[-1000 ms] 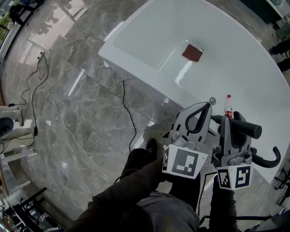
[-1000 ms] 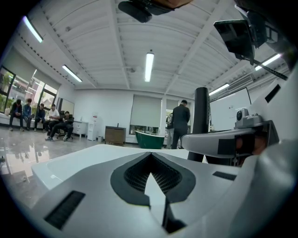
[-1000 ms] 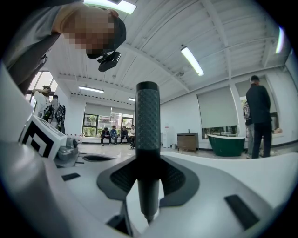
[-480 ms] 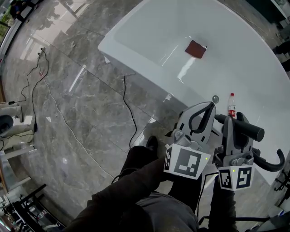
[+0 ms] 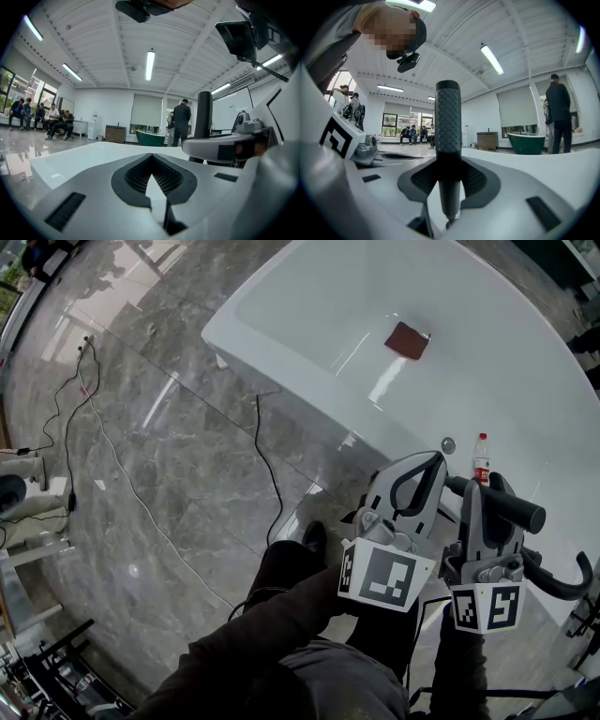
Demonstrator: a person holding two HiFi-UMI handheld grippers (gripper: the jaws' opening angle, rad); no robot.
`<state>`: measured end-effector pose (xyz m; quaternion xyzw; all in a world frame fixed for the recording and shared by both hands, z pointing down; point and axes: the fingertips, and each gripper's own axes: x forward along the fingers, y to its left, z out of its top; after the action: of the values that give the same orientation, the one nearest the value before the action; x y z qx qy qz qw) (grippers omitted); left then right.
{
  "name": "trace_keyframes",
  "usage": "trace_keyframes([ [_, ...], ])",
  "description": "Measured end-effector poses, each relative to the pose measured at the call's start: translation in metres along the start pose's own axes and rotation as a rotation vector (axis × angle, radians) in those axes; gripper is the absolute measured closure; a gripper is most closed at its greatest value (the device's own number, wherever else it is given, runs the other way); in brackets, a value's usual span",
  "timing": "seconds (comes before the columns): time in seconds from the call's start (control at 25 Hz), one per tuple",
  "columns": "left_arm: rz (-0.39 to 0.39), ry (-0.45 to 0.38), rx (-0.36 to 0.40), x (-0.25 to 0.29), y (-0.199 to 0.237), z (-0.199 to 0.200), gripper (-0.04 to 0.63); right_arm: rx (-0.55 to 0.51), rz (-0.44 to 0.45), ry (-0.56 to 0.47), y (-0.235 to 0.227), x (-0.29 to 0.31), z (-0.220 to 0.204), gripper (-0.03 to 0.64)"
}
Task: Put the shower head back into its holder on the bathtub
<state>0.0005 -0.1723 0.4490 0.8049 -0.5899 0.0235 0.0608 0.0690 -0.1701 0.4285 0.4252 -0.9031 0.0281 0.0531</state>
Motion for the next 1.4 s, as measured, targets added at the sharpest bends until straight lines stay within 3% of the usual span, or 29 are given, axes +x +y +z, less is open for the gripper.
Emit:
trace_keyframes([
  [1.4, 0.017, 0.022, 0.019, 0.001, 0.009, -0.035, 0.592, 0.015, -0.013, 0.005, -0.004, 0.010, -0.043, 0.485],
])
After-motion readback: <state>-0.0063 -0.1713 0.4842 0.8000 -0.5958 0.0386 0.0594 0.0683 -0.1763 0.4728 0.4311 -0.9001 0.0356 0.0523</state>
